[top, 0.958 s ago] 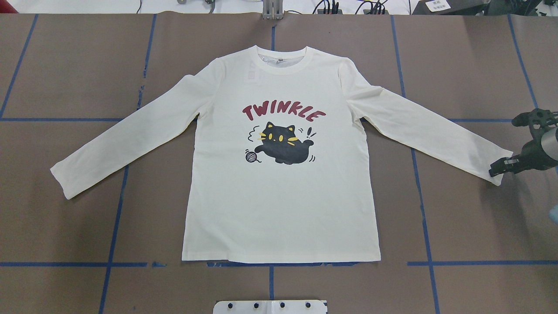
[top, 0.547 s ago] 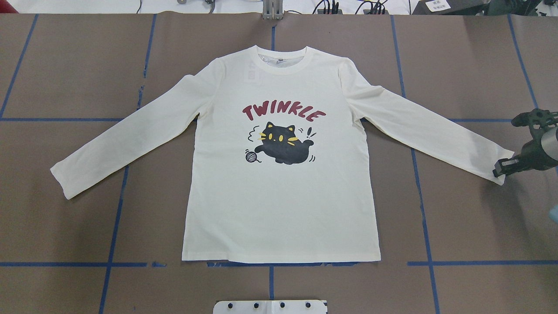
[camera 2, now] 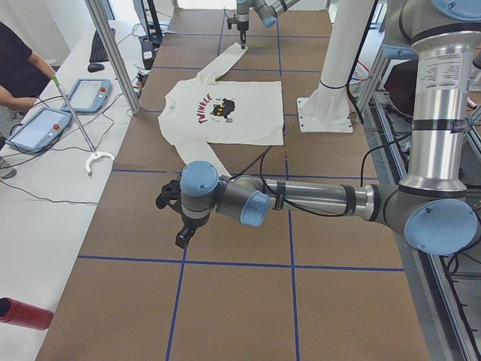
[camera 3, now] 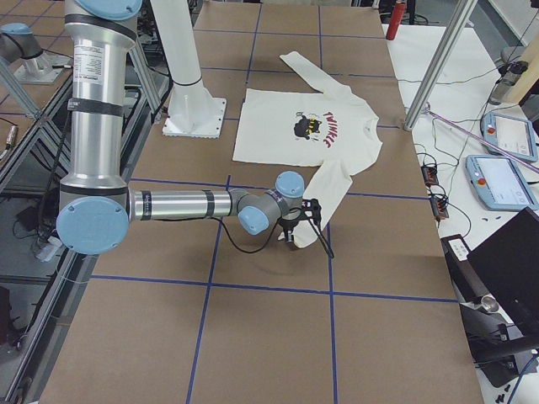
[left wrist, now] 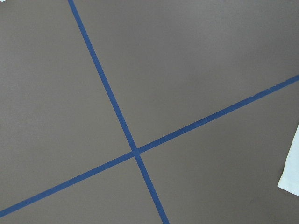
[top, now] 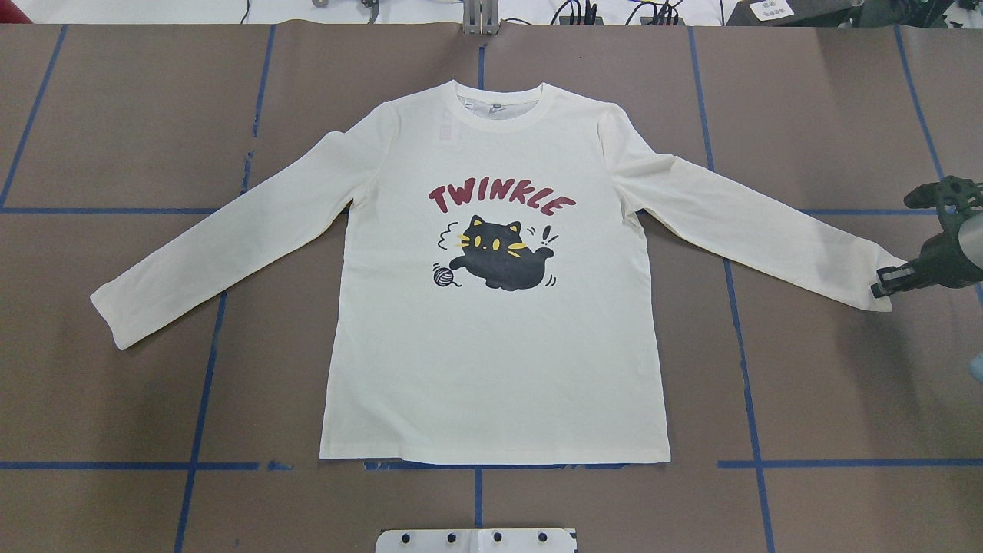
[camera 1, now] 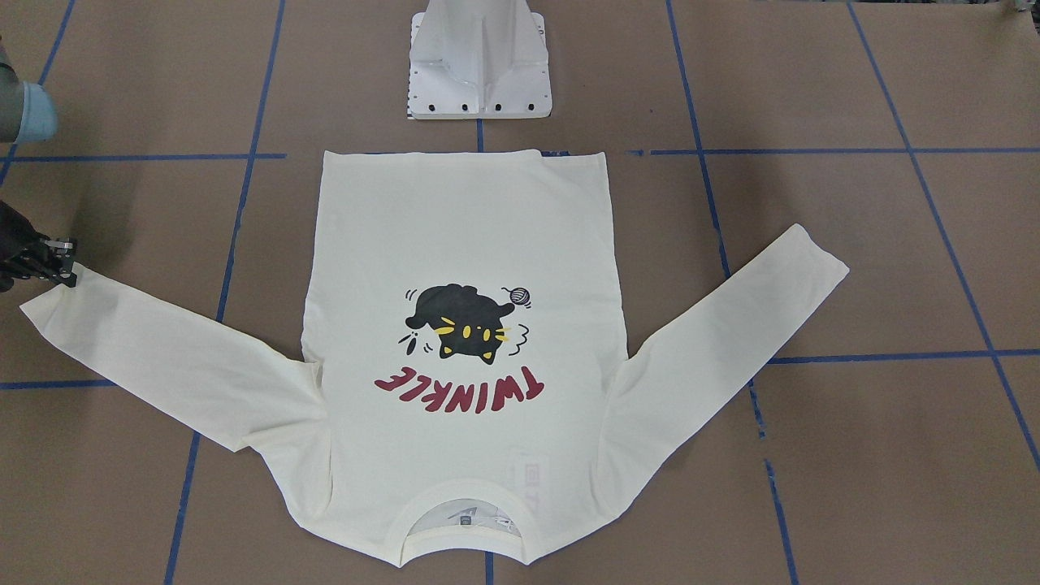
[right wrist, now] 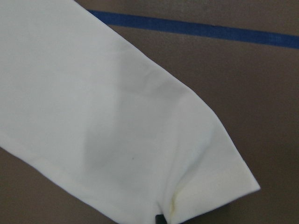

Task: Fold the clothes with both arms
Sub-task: 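Move the right gripper to the sleeve cuff nearest it and grasp it, then carry the grasped sleeve across the shirt chest toward the other sleeve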

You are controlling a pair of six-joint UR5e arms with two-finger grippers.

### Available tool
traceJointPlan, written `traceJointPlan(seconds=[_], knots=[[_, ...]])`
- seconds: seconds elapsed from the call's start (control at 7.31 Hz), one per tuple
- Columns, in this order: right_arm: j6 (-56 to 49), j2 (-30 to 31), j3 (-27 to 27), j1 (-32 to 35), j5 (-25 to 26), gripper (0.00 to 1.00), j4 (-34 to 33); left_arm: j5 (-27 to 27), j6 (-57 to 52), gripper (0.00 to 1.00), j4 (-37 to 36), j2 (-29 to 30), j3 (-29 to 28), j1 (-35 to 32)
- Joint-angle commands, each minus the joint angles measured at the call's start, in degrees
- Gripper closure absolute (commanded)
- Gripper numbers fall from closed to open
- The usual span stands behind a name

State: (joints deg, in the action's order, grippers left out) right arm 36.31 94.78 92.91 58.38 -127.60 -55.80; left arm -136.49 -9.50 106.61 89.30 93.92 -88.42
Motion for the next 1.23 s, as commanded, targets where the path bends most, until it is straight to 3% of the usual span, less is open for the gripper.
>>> traceJointPlan(seconds=[0.0,0.27,0.82,0.96,1.09], knots=[[6.4,-5.8,1.8,2.3,-7.6,1.00,-0.1,0.0,0.0,0.00,0.0,0.3,-0.1,0.0],[19.4,-18.2,0.1,2.1,-9.0,1.00,-0.3,0.1,0.1,0.00,0.1,0.7,-0.3,0.0],[31.1,-47.0,-13.2,-0.4,-8.0,1.00,-0.1,0.1,0.2,0.00,0.0,0.9,-0.4,0.0],[31.2,-55.2,-19.2,-4.6,-2.2,1.00,-0.2,0.1,0.2,0.00,0.1,0.9,-0.7,0.0],[31.3,-63.1,-27.2,-12.2,9.2,1.00,0.0,0.1,0.2,0.00,0.1,0.9,-0.8,0.0]])
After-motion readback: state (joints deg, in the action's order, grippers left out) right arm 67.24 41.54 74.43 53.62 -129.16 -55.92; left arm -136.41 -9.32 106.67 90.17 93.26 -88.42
